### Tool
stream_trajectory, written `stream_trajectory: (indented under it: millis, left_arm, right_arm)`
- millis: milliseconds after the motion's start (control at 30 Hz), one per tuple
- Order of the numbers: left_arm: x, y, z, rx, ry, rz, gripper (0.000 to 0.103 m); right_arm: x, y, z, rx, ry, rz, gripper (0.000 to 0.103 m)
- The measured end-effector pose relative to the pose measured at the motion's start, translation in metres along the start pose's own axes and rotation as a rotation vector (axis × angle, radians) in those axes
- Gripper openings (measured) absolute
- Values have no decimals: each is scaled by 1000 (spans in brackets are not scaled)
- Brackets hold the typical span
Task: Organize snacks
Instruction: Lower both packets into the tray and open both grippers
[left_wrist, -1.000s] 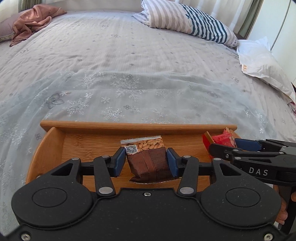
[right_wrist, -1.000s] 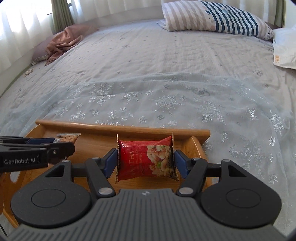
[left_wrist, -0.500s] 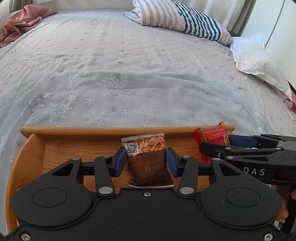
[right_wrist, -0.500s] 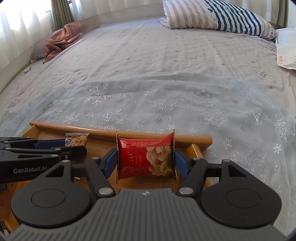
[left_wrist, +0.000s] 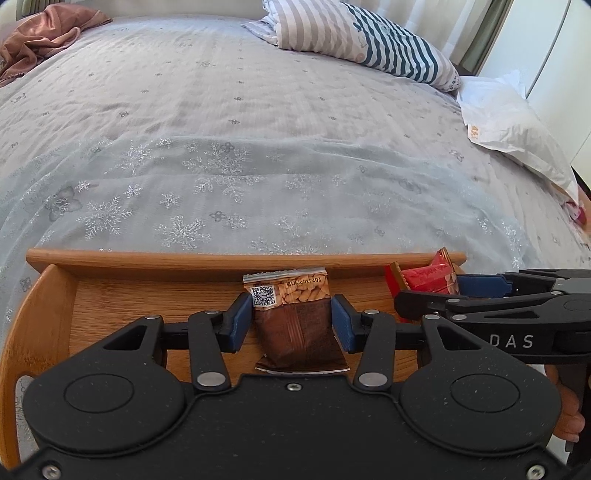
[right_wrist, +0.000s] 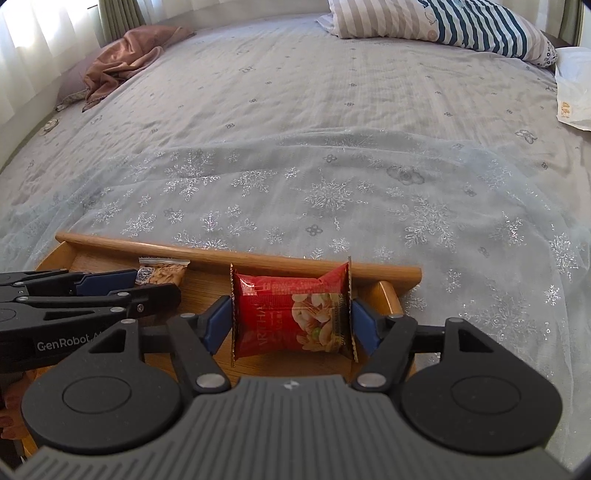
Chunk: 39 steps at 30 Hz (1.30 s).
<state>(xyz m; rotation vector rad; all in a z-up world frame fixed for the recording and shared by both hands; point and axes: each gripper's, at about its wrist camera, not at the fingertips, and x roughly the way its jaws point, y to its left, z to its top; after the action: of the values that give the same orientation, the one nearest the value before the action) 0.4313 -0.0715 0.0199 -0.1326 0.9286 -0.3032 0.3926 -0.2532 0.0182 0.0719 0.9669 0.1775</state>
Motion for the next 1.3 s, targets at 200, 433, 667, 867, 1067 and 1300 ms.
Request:
stream_trajectory:
  millis: [200, 433, 667, 867, 1067, 1300]
  left_arm:
    - [0, 0, -1, -2, -7, -1, 45]
    - [-9, -2, -1, 7, -38, 33, 56]
    - [-23, 0, -3, -10, -57, 46, 64]
    - [-38, -4, -10, 4, -61, 56, 65]
    - [-57, -8, -23, 26, -69, 82, 74]
    - [-90, -9, -37, 46, -99, 82, 81]
  right_arm:
    - [-1, 2, -2, 0, -9, 5, 84]
    - [-11, 4, -5, 2, -40, 6, 86]
    - [-23, 7, -6, 0, -67, 5, 89]
    - [-36, 8, -12, 25, -96, 16, 90]
    - [-51, 11, -21, 49, -135, 22, 90]
    - [-77, 19, -33, 40, -189, 25, 91]
